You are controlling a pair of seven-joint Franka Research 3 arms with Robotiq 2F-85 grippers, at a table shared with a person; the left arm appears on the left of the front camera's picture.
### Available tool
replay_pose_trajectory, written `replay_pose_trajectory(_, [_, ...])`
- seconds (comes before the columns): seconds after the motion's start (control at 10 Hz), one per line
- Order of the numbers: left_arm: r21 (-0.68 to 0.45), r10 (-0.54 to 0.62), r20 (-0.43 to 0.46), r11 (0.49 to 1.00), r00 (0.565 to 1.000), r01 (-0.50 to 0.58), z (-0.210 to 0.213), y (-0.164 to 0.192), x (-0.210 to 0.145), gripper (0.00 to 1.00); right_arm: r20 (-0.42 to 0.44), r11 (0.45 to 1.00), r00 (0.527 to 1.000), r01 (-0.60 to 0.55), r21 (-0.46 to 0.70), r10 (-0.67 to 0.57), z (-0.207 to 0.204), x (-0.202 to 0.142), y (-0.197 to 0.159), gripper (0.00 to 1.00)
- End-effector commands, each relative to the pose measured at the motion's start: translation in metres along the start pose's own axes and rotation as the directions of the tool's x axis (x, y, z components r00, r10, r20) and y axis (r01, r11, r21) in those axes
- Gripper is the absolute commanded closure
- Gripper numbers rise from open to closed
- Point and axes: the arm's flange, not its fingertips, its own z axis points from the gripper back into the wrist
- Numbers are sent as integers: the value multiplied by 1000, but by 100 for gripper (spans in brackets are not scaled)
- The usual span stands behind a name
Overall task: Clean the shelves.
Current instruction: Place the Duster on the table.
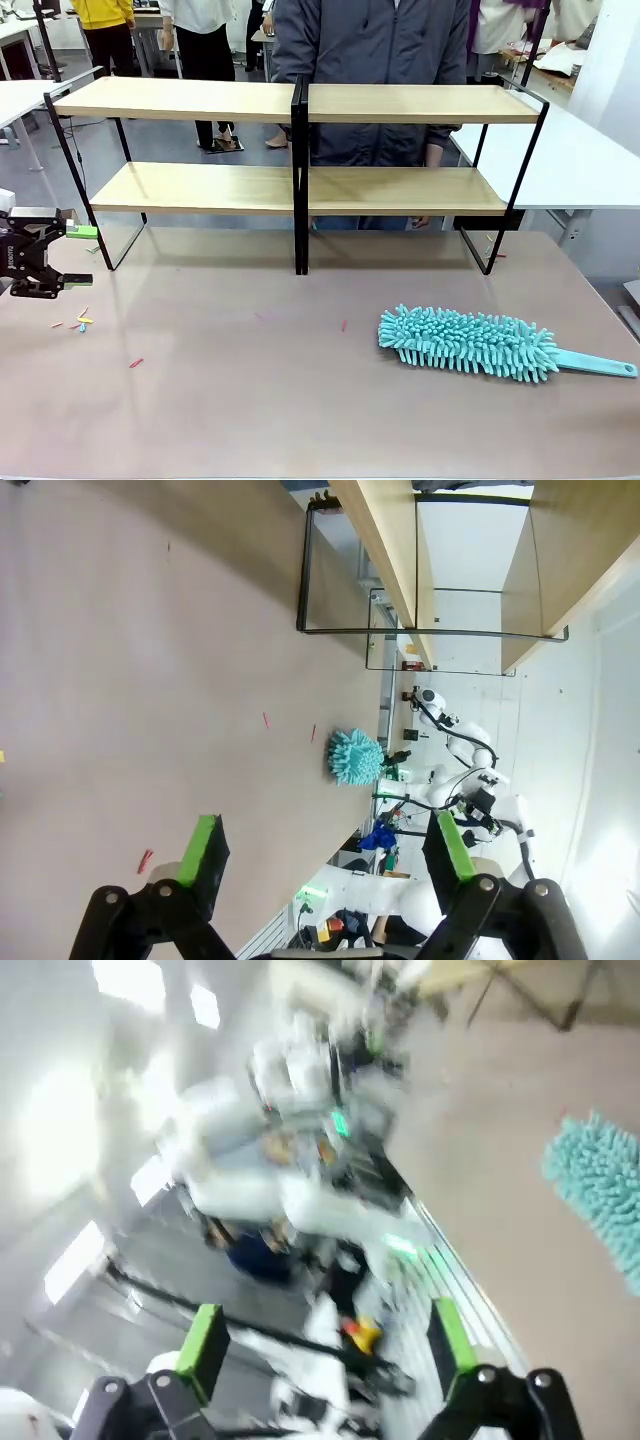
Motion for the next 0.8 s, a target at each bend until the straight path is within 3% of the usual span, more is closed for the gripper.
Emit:
replay_pose_trajectory(0.0, [-24,6,11,1000,1000,-5,-2,-2,-4,0,262,978,944,209,-6,-200,-26,-22,14,0])
replay_pose_trajectory(0.1, [-24,6,11,1000,1000,-5,-2,-2,-4,0,0,1000,1000,0,0,0,0,0,0,0])
replay_pose_trajectory(0.7, [-24,6,11,1000,1000,-5,-2,-2,-4,0,0,1000,1000,0,0,0,0,0,0,0])
